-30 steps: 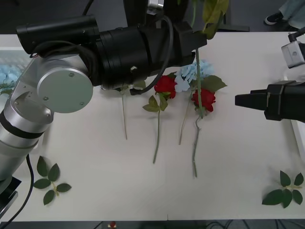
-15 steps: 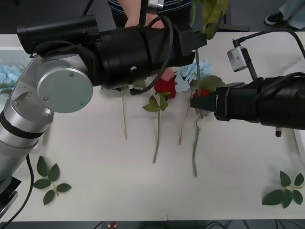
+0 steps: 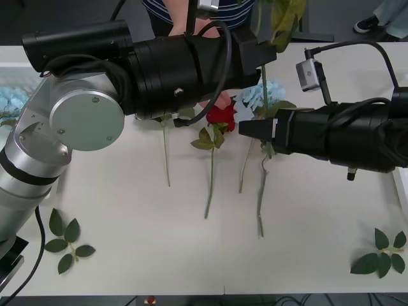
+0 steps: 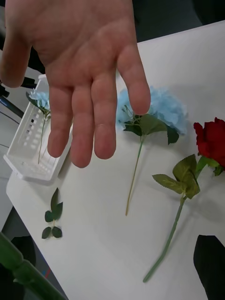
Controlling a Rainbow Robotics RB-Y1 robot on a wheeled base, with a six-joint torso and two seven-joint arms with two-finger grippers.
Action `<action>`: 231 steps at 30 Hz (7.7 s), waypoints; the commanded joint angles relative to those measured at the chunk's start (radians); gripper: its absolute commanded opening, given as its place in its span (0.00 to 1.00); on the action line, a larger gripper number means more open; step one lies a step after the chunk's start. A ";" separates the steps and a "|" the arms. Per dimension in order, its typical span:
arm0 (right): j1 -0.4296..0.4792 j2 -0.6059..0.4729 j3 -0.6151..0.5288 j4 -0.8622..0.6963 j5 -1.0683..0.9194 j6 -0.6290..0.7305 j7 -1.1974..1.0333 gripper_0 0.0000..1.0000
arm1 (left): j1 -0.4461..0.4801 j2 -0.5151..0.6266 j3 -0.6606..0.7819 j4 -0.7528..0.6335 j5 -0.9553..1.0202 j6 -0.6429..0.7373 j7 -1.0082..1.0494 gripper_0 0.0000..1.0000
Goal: Place the red flowers into the right box and the blue flowers into the left box. If a person shows an open palm, hand one flower to the person first, then continue sorting.
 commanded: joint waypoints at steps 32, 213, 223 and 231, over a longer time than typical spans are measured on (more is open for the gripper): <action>-0.010 0.010 -0.014 0.022 0.010 -0.111 -0.092 0.00 | -0.049 0.031 -0.003 -0.015 0.012 -0.009 0.022 0.35; -0.056 0.171 -0.140 0.336 0.197 0.765 -0.224 1.00 | -0.139 -0.028 0.106 0.082 -0.595 1.028 0.157 1.00; -0.056 0.306 0.007 0.339 0.539 0.766 -0.452 1.00 | -0.161 -0.033 -0.009 0.307 -0.723 0.870 0.181 1.00; -0.058 0.426 0.041 0.381 0.706 0.801 -0.541 1.00 | -0.188 -0.062 -0.025 0.441 -0.778 0.841 0.228 1.00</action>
